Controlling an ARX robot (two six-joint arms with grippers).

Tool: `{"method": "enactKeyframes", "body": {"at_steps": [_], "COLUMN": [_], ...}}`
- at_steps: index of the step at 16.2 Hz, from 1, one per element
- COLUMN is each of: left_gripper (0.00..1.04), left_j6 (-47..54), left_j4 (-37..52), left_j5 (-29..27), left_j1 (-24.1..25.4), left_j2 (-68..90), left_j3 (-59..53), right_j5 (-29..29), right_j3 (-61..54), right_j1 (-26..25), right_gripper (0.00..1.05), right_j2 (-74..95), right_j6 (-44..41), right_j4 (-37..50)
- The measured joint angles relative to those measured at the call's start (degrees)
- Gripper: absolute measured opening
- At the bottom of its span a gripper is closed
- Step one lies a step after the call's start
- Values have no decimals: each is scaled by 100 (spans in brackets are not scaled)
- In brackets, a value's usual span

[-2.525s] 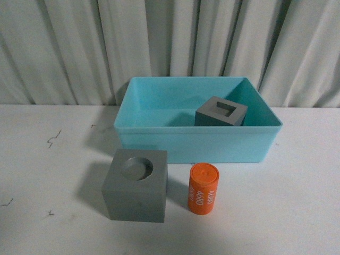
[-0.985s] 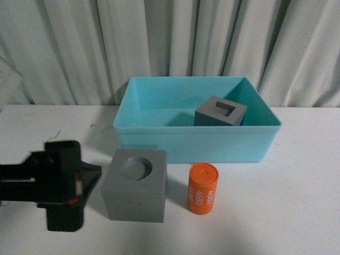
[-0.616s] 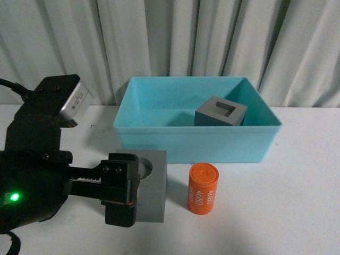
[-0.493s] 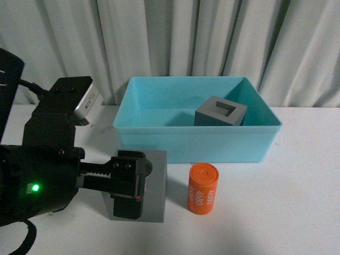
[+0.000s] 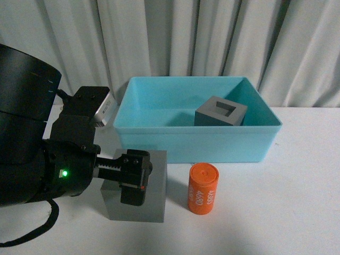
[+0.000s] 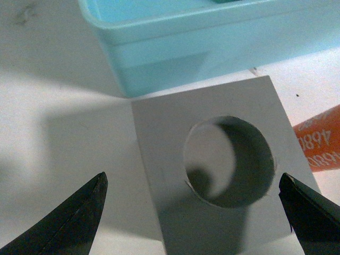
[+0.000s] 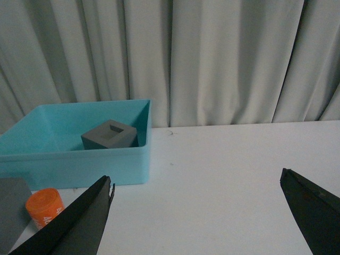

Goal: Place gray and orange parts in blue box

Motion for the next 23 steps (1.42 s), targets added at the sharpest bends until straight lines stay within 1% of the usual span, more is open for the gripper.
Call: {"method": "enactKeyframes", "body": {"at_steps": [4,7,12,18,19,20,21,23], "left_gripper": [98,98,98,98,91,62,38,26], "left_j6": [227,315,398,402,398,361,286,249], "left_j4": [-2,-37,-87,-72,-74,-66,-107,-186], "left_j5": [87,142,238,269,271,280,260,254], "left_j1": [310,442,459,343,297,184,151,146], "left_j2": [267,391,494,625,636,638,577,461], "left_j3": [223,328,433,461,474,476,461,409], "right_j5": [0,0,0,0,0,0,0,0], "right_j3": [0,0,0,0,0,0,0,0], "right_j1": [0,0,0,0,0,0,0,0], "right_gripper": [98,98,98,98,98,98,98,98], "right_j2": [0,0,0,0,0,0,0,0], "right_j6": [0,0,0,-2,0,0,0,0], "right_j4": [0,0,0,0,0,0,2,0]}}
